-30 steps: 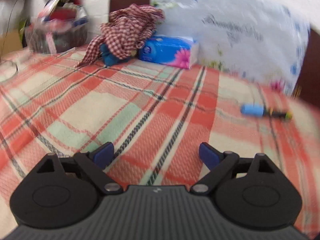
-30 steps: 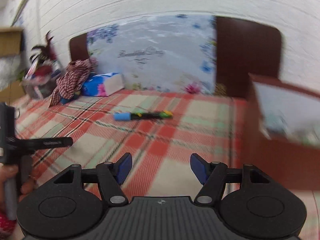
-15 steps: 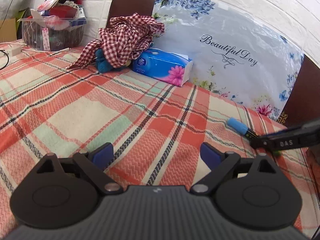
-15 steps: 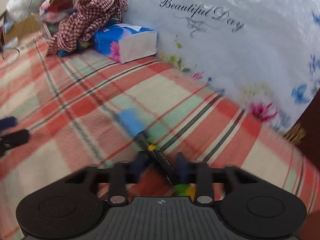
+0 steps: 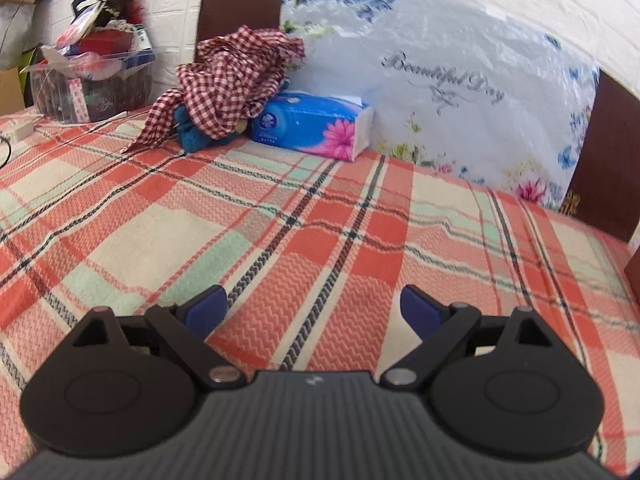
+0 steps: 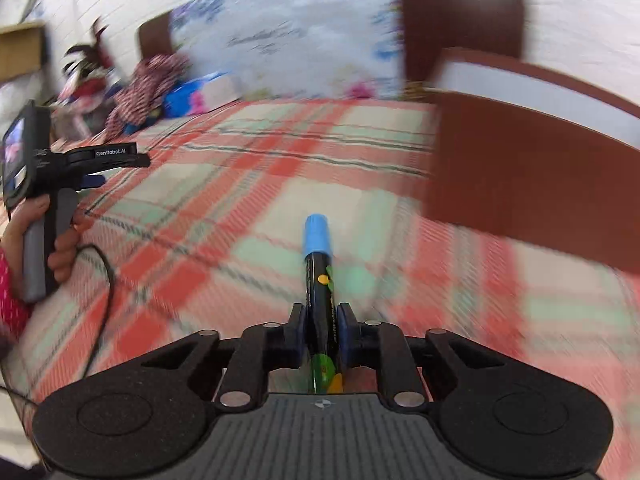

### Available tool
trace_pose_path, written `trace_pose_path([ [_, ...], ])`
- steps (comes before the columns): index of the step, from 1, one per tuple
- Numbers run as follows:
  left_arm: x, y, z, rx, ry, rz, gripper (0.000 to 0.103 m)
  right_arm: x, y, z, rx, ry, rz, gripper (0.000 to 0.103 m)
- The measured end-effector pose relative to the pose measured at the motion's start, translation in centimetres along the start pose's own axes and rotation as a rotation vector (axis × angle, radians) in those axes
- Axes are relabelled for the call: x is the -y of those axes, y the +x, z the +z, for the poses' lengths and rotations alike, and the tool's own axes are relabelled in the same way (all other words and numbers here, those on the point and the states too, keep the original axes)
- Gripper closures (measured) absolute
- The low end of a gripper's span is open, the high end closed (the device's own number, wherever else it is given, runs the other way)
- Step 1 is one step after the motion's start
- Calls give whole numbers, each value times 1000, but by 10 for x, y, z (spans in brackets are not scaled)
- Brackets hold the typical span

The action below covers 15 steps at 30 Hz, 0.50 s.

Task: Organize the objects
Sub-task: 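Move both grippers to the blue-capped marker on the table, then close both grippers on the marker and lift it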

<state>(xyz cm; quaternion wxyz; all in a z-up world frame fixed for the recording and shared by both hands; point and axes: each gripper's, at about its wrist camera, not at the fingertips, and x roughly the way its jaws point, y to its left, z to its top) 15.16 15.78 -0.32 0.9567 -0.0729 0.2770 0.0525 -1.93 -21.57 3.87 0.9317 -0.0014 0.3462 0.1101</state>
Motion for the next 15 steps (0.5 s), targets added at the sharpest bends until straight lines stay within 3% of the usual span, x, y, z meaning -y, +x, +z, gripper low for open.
trace_pose_path([
  [1, 5, 2, 1, -37, 25, 13, 8, 2, -10, -7, 9, 2, -14, 68],
  [3, 16, -2, 5, -112, 38, 33, 9, 10, -22, -13, 26, 0, -28, 63],
  [6, 44, -38, 11, -205, -33, -168, 10, 21, -29, -13, 63, 10, -23, 63],
  [10, 119, -92, 1, -299, 69, -408, 12, 22, -31, -18, 63, -20, 6, 63],
  [12, 155, -105, -14, -373, 142, -461, 15, 19, -35, -20, 78, -43, 11, 63],
  [15, 188, -109, -39, -486, 170, -482, 15, 23, -40, -27, 86, -45, 20, 63],
])
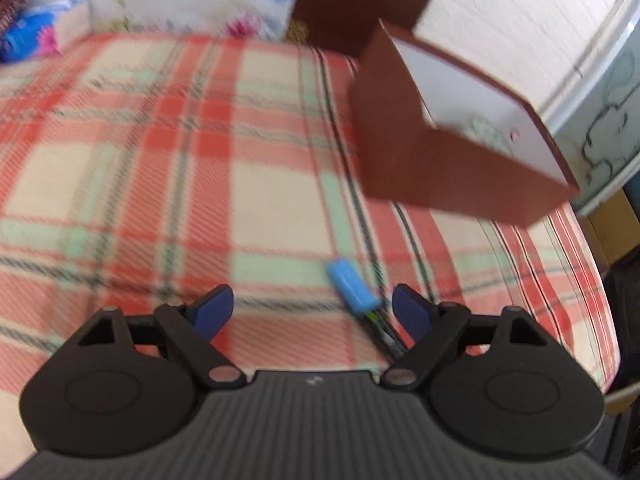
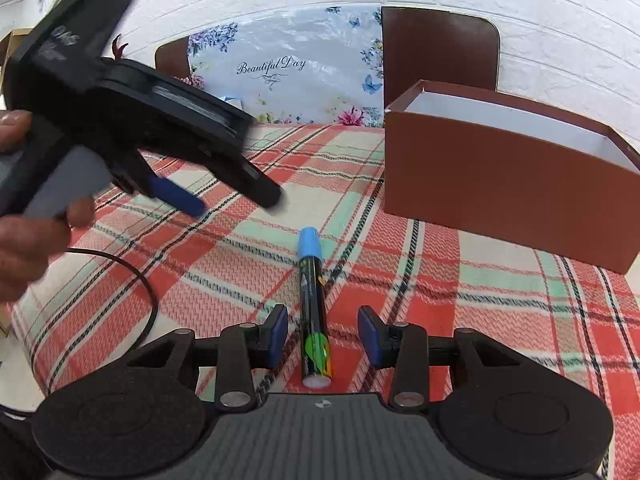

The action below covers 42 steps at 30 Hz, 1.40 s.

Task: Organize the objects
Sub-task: 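Close both grippers on the marker and lift it, then carry the marker into the brown box and release it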

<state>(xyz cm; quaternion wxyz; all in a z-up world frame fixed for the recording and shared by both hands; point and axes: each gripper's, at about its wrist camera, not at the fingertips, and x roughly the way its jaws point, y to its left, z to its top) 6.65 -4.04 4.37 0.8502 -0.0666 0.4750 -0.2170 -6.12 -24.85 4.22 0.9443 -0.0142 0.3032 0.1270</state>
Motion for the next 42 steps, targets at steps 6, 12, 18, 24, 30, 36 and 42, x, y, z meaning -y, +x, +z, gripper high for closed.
trace_pose_path([
  [6, 36, 28, -27, -12, 73, 107, 21, 10, 6, -12, -10, 16, 45, 77],
  [12, 60, 25, -20, 0, 149, 115, 68, 4, 4, -10, 87, -30, 107, 85],
  [18, 105, -18, 33, 169, 245, 72, 72, 29, -20, 20, 324, 30, 51, 85],
  [24, 163, -14, 96, 268, 340, 32, 74, 78, -17, 67, 463, 88, -47, 85],
  [30, 214, 34, 135, 259, 401, 1, 74, 135, 5, 87, 460, 111, -143, 85],
  [36, 242, 100, 156, 204, 433, 87, 59, 180, 46, 88, 357, 104, -231, 67],
  [42, 236, 126, 155, 179, 419, 209, 37, 191, 48, 77, 402, 134, -274, 55],
])
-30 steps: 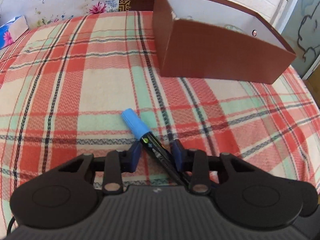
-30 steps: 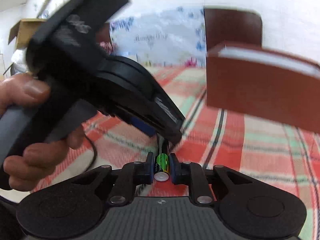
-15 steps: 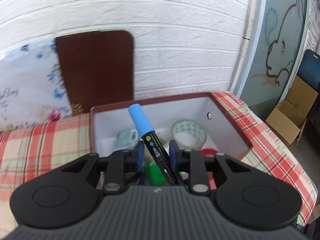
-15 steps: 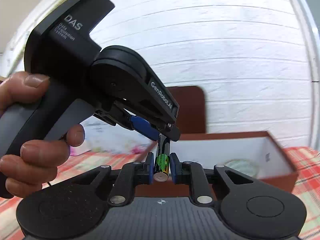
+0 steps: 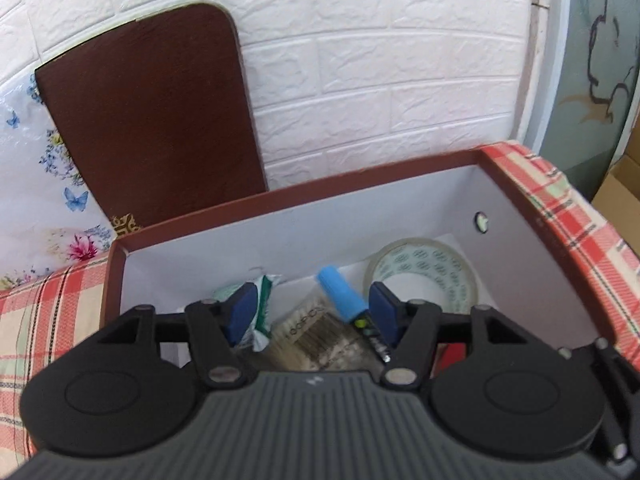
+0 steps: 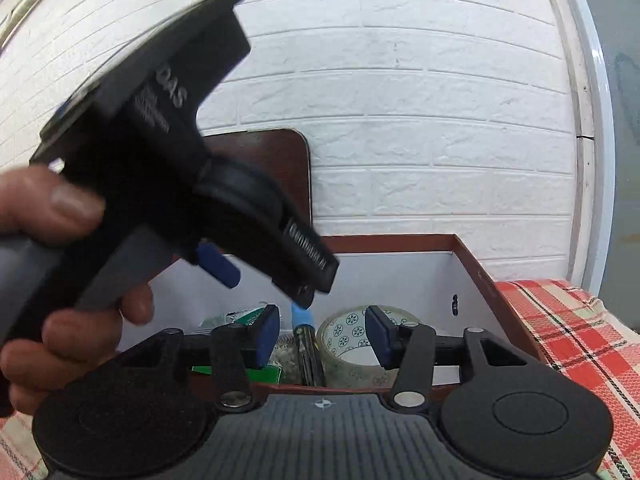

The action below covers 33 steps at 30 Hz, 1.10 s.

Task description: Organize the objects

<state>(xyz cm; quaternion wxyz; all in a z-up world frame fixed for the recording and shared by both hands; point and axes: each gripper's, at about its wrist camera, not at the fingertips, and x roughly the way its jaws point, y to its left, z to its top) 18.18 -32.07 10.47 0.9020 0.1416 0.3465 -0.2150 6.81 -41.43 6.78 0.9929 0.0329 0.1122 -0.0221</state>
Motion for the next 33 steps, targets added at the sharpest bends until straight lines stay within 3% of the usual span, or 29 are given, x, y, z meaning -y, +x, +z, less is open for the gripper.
trace_pose_path([
  [6, -16, -20, -10, 17, -25, 49, 27, 6, -11, 5, -9, 40, -11, 55],
  [13, -34, -68, -34, 58, -46, 72, 16, -5, -69, 4, 6, 139, -45, 53],
  [19, -40, -107, -62, 85, -49, 75, 13, -12, -105, 5, -10, 218, -49, 49],
  [24, -47, -137, -88, 103, -69, 74, 7, -24, -131, 5, -34, 267, -46, 41],
  [28, -47, -161, -109, 130, -56, 89, 1, -32, -146, 5, -62, 279, -52, 15],
  [33, -46, -187, -134, 149, -43, 98, 0, -47, -164, 2, -102, 270, -40, 1],
])
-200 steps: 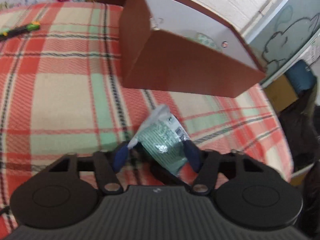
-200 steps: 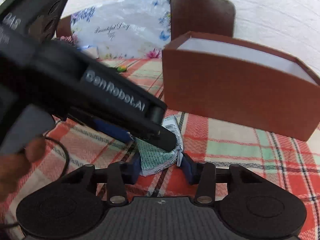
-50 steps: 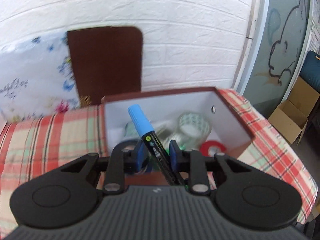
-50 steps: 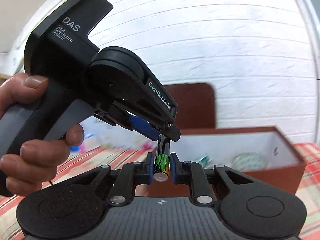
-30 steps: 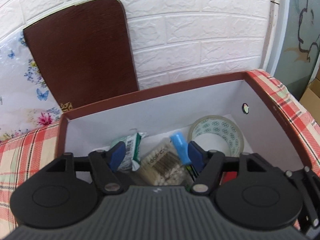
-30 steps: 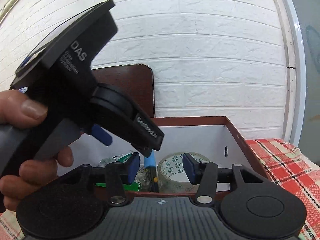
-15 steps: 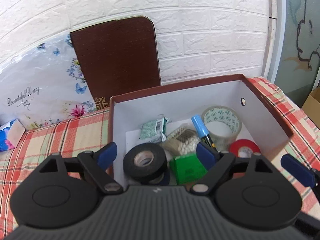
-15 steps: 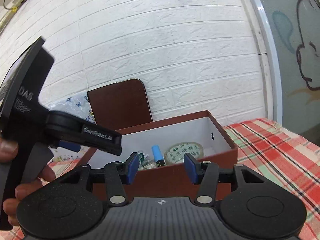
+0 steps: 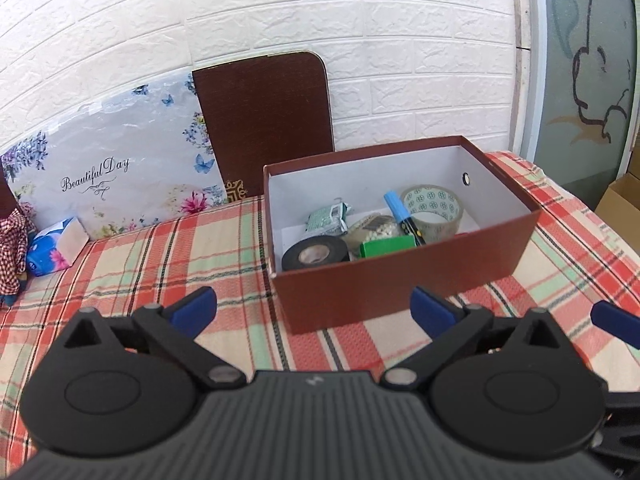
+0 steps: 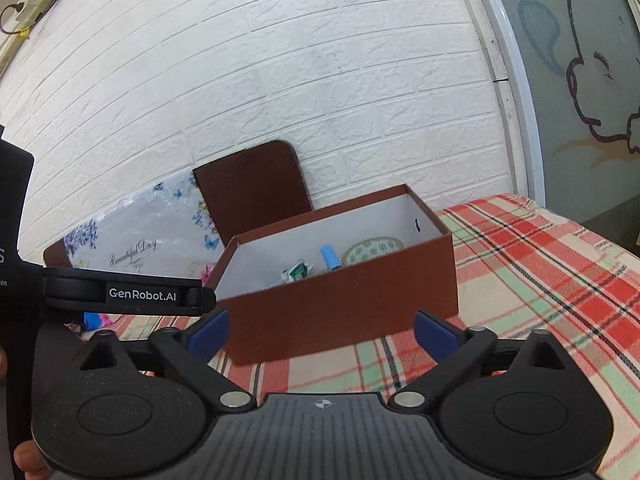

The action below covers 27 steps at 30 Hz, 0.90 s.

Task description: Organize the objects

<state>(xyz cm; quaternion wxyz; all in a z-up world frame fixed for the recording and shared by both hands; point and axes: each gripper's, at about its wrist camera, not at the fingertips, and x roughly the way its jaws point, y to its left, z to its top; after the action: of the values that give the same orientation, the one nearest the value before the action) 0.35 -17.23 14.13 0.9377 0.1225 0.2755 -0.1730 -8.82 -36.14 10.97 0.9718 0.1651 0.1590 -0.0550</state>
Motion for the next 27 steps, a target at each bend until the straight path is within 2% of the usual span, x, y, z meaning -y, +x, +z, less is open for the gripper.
trace_pose_path([
  [4, -4, -21, -16, 9, -16, 2, 0, -14, -18, -12, -46, -24, -27, 1],
  [7, -9, -37, -29, 13, -39, -2, 0, -22, -25, -22, -131, -26, -81, 1],
  [9, -10, -48, -38, 17, -44, 3, 0, -23, -33, -28, -150, -15, -76, 1],
  [13, -10, -71, -56, 20, -44, 29, 0, -25, -60, -35, -128, -5, -67, 1],
  [18, -3, -107, -75, 63, -34, 75, 0, -35, -103, -38, -64, -35, -49, 1],
  [23, 7, -142, -88, 86, -41, 74, 0, -45, -140, -50, 4, -100, -62, 1],
  [27, 8, -165, -96, 115, -50, 68, 0, -47, -149, -52, 43, -109, -71, 1],
])
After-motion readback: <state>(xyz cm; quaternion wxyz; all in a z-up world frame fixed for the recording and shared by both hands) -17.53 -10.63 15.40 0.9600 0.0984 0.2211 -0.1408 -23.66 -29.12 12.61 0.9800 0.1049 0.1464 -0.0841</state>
